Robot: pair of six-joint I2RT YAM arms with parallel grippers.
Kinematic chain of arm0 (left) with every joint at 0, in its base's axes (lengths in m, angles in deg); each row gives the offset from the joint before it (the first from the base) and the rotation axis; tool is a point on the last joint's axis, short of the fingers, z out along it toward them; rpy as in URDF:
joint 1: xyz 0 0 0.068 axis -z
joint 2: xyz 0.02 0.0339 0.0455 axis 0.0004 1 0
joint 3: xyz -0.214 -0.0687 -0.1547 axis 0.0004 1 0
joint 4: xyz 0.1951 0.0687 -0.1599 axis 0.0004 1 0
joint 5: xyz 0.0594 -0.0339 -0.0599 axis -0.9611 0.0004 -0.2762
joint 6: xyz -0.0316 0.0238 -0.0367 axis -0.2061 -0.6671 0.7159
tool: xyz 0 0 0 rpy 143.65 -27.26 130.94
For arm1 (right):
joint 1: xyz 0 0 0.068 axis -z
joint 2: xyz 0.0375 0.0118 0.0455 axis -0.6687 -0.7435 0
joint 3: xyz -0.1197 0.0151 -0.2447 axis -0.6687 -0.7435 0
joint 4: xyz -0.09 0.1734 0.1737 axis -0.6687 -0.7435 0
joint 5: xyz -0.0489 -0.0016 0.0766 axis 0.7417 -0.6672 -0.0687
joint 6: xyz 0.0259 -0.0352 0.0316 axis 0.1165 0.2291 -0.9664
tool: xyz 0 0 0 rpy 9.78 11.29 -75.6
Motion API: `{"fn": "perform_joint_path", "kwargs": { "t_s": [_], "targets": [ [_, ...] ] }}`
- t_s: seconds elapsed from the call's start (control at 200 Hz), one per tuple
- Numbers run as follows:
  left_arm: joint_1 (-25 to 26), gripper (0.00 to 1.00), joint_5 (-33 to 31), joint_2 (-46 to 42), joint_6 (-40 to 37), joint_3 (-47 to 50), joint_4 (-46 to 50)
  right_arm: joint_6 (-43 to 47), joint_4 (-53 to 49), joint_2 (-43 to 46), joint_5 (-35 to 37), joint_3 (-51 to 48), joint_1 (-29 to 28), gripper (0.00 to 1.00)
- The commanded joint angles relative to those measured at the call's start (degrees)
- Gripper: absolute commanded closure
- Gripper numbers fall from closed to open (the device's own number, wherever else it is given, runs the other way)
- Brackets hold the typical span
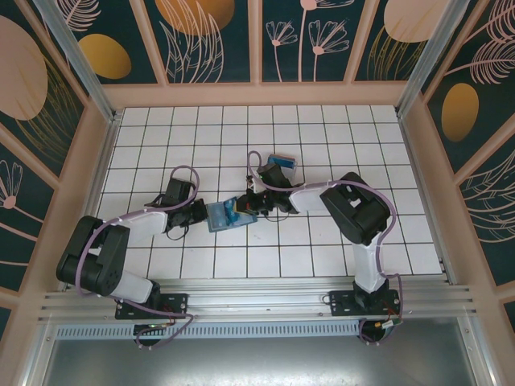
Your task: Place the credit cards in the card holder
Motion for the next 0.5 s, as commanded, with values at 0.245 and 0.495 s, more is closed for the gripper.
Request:
{"fn": "perform_joint_path", "kwargs": {
  "t_s": [0.245, 0.495],
  "targets": [
    [0.0, 0.95, 2.3, 1.1, 1.0, 1.0, -1.5, 1.7, -5.1, -0.9, 0.5, 0.0, -0.9, 0.95],
    [0.0, 1.0, 2.9, 1.3, 2.2, 1.7, -3.0, 1.5, -5.9, 1.5, 1.6, -2.3, -1.0, 0.96]
  ]
}}
